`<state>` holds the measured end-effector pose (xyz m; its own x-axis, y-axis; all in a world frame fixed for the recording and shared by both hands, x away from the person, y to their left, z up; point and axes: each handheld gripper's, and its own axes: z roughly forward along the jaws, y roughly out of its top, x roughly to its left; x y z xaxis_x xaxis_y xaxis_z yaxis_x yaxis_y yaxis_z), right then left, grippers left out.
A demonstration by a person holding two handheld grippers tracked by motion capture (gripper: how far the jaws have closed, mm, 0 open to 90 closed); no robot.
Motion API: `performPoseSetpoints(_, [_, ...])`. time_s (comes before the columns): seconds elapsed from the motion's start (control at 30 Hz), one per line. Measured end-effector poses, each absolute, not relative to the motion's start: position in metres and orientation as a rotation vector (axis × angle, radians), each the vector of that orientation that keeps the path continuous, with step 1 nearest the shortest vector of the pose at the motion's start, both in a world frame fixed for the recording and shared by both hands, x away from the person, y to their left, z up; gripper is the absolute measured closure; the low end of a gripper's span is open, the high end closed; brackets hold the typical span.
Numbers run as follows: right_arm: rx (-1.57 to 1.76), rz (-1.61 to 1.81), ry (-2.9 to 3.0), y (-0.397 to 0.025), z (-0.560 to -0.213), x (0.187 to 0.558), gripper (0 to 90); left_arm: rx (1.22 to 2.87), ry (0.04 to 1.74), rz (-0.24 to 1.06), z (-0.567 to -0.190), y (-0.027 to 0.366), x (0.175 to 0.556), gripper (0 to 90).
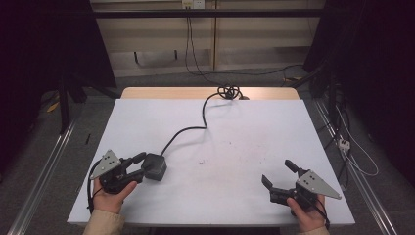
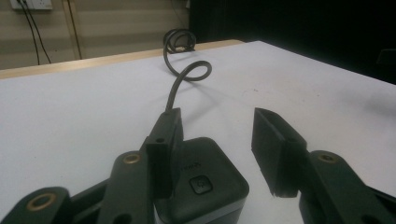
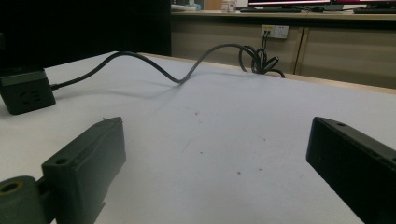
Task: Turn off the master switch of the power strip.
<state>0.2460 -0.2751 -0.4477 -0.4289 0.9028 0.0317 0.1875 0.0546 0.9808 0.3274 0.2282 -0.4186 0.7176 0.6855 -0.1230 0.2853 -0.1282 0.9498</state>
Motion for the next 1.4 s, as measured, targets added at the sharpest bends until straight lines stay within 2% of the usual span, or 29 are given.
performPoseSetpoints(0.27, [1.100, 1.423, 1.695, -0.2755, -0.4477, 0.2465, 4.0, 1.699, 0.782, 0.399, -0.4195, 0.2303, 0.3287, 58.3])
performPoseSetpoints(0.87, [1.098, 1.422, 1.694, -0.2756, -0.4472, 0.2462, 4.2, 1.680, 0.807, 0.400, -0.4197, 0.2308, 0.3309, 59.2])
performPoseSetpoints(1.4, [1.087, 1.417, 1.700, -0.2757, -0.4471, 0.2464, 4.2, 1.691, 0.805, 0.372, -0.4186, 0.2293, 0.3341, 69.4])
